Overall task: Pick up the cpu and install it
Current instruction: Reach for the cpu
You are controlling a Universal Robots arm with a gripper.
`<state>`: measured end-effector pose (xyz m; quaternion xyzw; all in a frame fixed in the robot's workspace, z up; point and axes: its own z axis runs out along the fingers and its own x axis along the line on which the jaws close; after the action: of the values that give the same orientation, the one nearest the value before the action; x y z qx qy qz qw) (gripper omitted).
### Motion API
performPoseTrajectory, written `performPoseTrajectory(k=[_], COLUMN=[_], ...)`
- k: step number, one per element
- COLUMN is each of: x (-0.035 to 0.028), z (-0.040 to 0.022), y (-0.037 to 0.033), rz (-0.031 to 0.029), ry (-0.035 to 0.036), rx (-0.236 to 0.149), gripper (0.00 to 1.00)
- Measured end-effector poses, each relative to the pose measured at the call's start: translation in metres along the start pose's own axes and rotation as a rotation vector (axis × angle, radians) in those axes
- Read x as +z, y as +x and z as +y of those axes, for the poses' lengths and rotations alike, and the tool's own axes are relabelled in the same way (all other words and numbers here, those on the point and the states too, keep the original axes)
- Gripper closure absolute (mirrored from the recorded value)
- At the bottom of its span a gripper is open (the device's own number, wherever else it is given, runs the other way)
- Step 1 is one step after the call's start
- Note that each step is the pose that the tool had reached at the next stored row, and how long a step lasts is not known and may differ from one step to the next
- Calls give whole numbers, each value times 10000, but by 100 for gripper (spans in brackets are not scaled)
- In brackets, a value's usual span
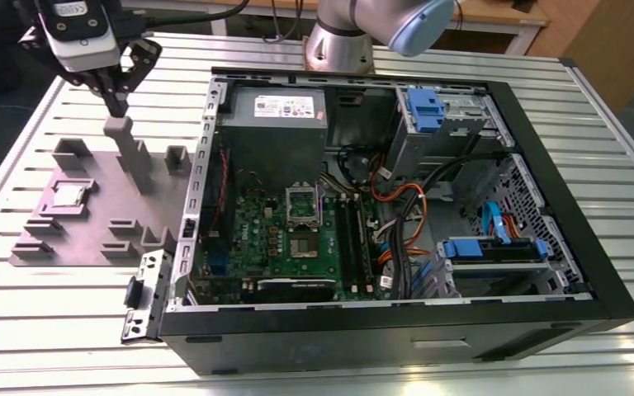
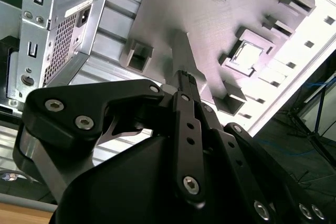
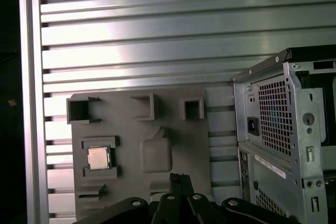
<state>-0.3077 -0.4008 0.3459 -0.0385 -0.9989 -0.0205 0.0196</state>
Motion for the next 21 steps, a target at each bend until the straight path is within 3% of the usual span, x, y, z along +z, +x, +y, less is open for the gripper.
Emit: performPoseTrajectory(k=[5,15,21], x=[17,62,109], z=[-8,-41,-55], y=[101,496,625], rz=[-2,-6,-6], ry=[-1,-1,-1], rx=[0,0,-1], gripper=[89,89,89])
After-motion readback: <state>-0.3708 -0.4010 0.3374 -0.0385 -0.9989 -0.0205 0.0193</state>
